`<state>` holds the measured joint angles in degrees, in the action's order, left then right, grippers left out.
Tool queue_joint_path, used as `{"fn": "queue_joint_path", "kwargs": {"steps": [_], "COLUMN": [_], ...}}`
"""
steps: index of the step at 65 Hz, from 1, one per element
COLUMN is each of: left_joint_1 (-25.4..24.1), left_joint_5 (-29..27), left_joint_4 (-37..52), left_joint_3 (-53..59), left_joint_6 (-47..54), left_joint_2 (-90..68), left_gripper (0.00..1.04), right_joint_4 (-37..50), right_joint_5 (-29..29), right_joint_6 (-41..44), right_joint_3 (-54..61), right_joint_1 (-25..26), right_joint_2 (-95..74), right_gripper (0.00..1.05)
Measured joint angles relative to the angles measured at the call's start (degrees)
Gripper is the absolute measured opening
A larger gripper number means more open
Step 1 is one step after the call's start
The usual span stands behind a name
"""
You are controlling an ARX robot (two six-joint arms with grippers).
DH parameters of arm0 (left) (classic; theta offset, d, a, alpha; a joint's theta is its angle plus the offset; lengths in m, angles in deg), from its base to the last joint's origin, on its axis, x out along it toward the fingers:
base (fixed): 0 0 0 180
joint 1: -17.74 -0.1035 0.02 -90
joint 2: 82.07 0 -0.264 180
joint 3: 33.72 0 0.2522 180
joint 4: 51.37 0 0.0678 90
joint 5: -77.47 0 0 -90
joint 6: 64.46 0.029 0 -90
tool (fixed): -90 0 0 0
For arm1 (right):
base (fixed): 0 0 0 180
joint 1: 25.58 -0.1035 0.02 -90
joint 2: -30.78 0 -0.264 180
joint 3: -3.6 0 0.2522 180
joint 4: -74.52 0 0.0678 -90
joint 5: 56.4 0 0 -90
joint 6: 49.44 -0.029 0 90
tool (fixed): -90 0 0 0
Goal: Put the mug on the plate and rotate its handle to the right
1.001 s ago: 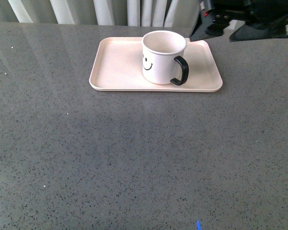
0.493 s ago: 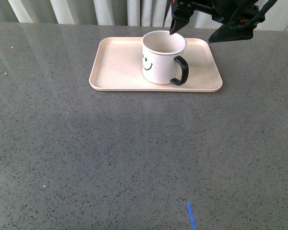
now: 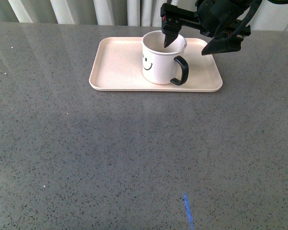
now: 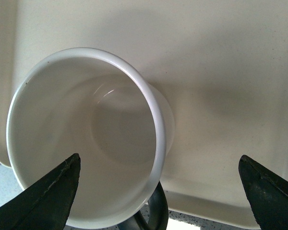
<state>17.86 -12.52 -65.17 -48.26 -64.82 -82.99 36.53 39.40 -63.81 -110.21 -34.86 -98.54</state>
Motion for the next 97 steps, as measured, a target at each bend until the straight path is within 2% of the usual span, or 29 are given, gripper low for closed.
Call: {"fn": "queue_joint_path", "kwargs": {"steps": [21,33,38,42,71,86,97], "left_joint_1": [0.00,0.00,0.00,0.00,0.00,0.00,0.00], "left_joint_5": [0.00,0.00,0.00,0.00,0.00,0.00,0.00], "left_joint_4": [0.00,0.00,0.00,0.00,0.00,0.00,0.00], "left_joint_3": [0.00,0.00,0.00,0.00,0.00,0.00,0.00], "left_joint_6": [0.00,0.00,0.00,0.00,0.00,0.00,0.00], "left_joint_2": [0.00,0.00,0.00,0.00,0.00,0.00,0.00], "left_gripper": [0.96,0.96,0.96,0.96,0.96,0.96,0.96], "right_joint_4": [-1.60,-2.38,-2.60,-2.99,-4.20,-5.90,-8.46], "right_joint_5": [-0.04,-0.07,-0.07,-0.13,-1.14,-0.96,-0.98], "right_joint_6": [-1.09,-1.44,-1.60,-1.77,-3.10,-2.05,2.80], "right_joint_3": [-3.52,-4.76,-5.01,-5.51,-6.38,-7.54,-11.37], "right_joint_1": [-0.72,-1.11,-1.22,-1.29,-1.36,-0.90,0.35], "right_joint_2": [-1.95,-3.43,-3.80,-4.04,-4.11,-4.11,-4.11], "right_gripper": [0.96,0.88,0.82,0.69,0.02,0.02,0.02]}}
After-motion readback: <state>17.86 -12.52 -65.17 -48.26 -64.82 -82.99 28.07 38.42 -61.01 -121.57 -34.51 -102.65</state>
